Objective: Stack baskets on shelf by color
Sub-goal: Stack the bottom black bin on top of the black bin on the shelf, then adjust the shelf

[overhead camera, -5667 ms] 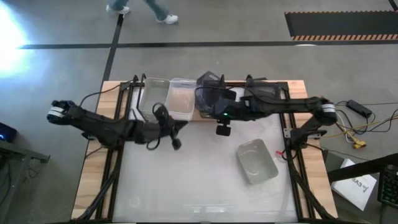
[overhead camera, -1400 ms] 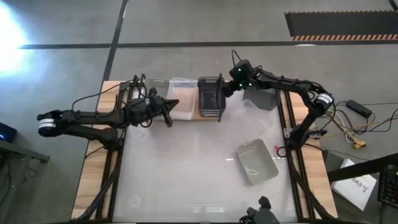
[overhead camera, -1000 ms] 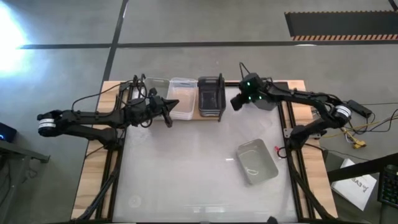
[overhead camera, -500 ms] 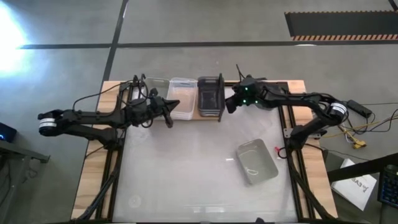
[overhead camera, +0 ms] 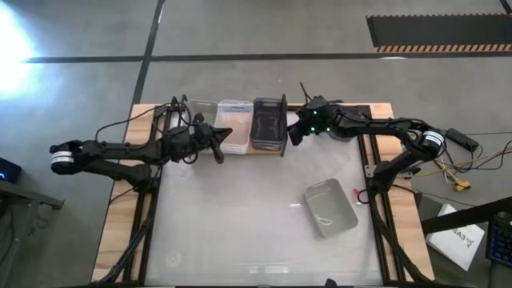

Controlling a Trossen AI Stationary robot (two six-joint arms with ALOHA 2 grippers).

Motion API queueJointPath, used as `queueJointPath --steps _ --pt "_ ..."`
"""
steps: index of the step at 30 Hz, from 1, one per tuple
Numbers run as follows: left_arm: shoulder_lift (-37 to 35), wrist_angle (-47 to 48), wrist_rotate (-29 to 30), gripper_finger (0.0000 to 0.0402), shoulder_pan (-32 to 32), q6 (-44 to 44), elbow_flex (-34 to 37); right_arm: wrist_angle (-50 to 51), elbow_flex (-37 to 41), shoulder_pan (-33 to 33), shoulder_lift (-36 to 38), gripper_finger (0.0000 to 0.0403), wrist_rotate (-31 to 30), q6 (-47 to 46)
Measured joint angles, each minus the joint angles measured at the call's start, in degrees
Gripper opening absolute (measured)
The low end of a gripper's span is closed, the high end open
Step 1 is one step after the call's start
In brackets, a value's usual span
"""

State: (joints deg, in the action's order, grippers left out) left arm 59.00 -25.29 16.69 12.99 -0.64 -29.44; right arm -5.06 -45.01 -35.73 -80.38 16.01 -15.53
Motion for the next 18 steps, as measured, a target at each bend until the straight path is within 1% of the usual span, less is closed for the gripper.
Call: queueJointPath --steps 4,5,7,11,14,16,18 --pt "-0.23 1.13 0.08 0.0003 0.0 -1.8 -2.02 0.23 -0.22 -0.02 0.71 0.0009 -0.07 1.96" --pt "-0.51 3.18 0.18 0.0003 0.0 -2.41 -3.26 0.28 -0.31 0.0 1.32 0.0009 -0.37 2.61" --pt "-1.37 10.9 1.65 0.0003 -0.04 -2.76 -7.26 0.0 -0.49 0.27 2.7 0.0009 -1.4 3.47" --pt "-1.89 36.01 10.35 0.0003 -0.04 -4.25 -19.57 0.25 -0.39 1.21 5.55 0.0009 -3.21 5.34" --pt "-0.72 55.1 16.93 0.0003 0.25 -3.33 -29.46 0.44 -0.33 2.08 6.81 0.0009 -4.03 7.04" --pt "0.25 69.38 19.3 0.0003 1.52 1.38 -36.29 0.44 -0.26 2.76 6.97 0.0009 -4.11 8.2" --pt "1.74 81.89 20.03 0.0003 3.75 8.41 -42.79 0.48 -0.2 3.36 6.87 0.0009 -4.07 9.54"
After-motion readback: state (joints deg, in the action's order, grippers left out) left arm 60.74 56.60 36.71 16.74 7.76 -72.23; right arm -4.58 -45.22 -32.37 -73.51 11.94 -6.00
